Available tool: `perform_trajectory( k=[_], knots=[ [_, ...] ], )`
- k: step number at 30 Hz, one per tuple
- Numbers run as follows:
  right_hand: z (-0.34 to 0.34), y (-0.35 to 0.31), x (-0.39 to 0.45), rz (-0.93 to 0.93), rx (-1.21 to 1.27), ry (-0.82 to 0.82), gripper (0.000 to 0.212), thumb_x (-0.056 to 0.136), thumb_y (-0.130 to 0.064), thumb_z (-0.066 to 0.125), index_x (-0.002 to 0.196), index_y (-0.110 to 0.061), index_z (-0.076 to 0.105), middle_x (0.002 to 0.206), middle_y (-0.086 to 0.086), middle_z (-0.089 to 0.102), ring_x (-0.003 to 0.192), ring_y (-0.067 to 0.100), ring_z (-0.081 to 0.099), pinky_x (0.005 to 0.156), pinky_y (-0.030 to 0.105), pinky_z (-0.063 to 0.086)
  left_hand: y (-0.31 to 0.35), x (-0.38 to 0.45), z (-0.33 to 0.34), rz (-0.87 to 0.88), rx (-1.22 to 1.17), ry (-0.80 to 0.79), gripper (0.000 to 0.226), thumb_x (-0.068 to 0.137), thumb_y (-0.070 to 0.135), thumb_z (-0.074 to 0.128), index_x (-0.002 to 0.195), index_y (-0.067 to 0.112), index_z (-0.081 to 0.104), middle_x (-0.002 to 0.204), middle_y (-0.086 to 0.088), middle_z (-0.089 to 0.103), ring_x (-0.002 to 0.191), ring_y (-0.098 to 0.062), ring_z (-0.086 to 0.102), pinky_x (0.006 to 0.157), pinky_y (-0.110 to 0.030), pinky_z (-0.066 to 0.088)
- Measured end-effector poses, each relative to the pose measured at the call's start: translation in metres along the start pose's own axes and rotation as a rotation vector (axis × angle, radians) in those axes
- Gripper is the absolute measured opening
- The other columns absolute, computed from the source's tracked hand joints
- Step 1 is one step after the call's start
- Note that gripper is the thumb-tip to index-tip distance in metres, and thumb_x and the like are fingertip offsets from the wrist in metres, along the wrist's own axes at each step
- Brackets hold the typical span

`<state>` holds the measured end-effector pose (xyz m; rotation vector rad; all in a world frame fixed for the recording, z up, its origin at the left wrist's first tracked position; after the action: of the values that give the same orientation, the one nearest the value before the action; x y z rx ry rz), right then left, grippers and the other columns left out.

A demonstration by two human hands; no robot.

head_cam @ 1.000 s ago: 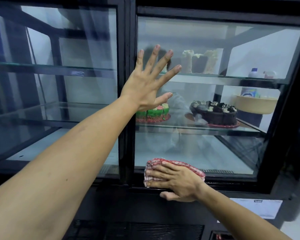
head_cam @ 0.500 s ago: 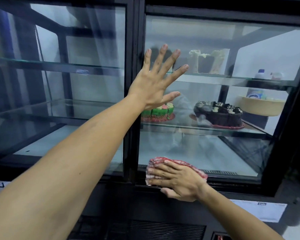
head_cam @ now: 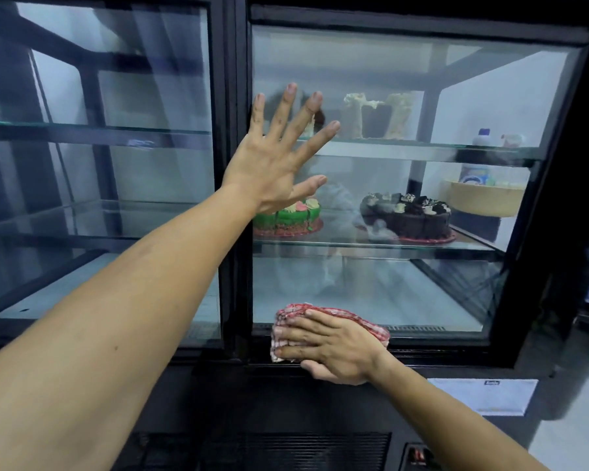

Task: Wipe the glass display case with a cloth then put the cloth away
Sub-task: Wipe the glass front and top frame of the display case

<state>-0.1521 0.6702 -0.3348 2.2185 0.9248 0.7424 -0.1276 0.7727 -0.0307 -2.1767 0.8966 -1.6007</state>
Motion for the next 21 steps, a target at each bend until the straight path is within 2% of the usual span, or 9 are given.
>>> perform_trajectory(
  k=[4, 10, 14, 17, 21],
  knots=[
    [0.005, 0.018, -0.035, 0.055, -0.016, 0.012, 0.058, 0.107, -0.047, 0.039, 0.163, -0.041, 0.026, 0.173, -0.012, 0.013, 0.161, 0.014, 0.006, 0.13, 0.04, 0.003, 0.0, -0.001, 0.002, -0.004, -0.005, 0.002, 0.083, 0.098, 0.078, 0.003, 0.165, 0.032, -0.014, 0.173, -0.016, -0.012, 0.158, -0.046, -0.006, 0.123, -0.072, 0.007],
    [-0.001, -0.015, 0.016, 0.081, 0.036, 0.023, 0.063, 0.107, -0.043, 0.036, 0.166, -0.04, 0.014, 0.175, -0.009, 0.002, 0.162, 0.016, -0.002, 0.13, 0.041, 0.001, 0.0, -0.001, 0.001, -0.009, -0.015, 0.007, 0.084, 0.098, 0.079, 0.003, 0.165, 0.032, -0.013, 0.174, -0.016, -0.01, 0.158, -0.046, -0.005, 0.123, -0.072, 0.008],
    [-0.016, -0.018, 0.033, 0.186, 0.098, 0.091, 0.064, 0.105, -0.042, 0.039, 0.166, -0.038, 0.02, 0.175, -0.009, 0.009, 0.162, 0.015, 0.003, 0.13, 0.04, 0.004, 0.001, -0.001, 0.0, -0.009, -0.028, 0.012, 0.083, 0.098, 0.079, 0.004, 0.165, 0.032, -0.012, 0.174, -0.015, -0.009, 0.158, -0.046, -0.005, 0.123, -0.071, 0.006],
    [-0.014, -0.003, 0.006, 0.203, 0.12, 0.095, 0.066, 0.105, -0.042, 0.044, 0.166, -0.036, 0.02, 0.175, -0.008, 0.012, 0.162, 0.016, 0.007, 0.13, 0.042, 0.008, 0.001, -0.001, 0.001, -0.013, -0.031, 0.013, 0.084, 0.099, 0.079, 0.007, 0.166, 0.032, -0.011, 0.174, -0.016, -0.008, 0.158, -0.046, -0.004, 0.123, -0.071, 0.006],
    [-0.008, 0.01, -0.018, 0.221, 0.079, 0.095, 0.064, 0.104, -0.043, 0.046, 0.164, -0.037, 0.027, 0.174, -0.007, 0.017, 0.161, 0.018, 0.011, 0.13, 0.043, 0.008, 0.001, -0.001, 0.0, -0.023, -0.036, 0.006, 0.083, 0.099, 0.078, 0.009, 0.166, 0.032, -0.01, 0.174, -0.015, -0.008, 0.159, -0.046, -0.004, 0.123, -0.072, 0.007]
  ],
)
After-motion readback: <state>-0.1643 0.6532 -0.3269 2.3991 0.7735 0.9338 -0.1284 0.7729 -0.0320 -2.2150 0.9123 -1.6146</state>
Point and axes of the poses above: each hand's wrist, its own x-axis towards the middle knuckle, its own z-axis out of the palm, y = z × x, the point moved 8 cm from there along x, towards the middle knuckle
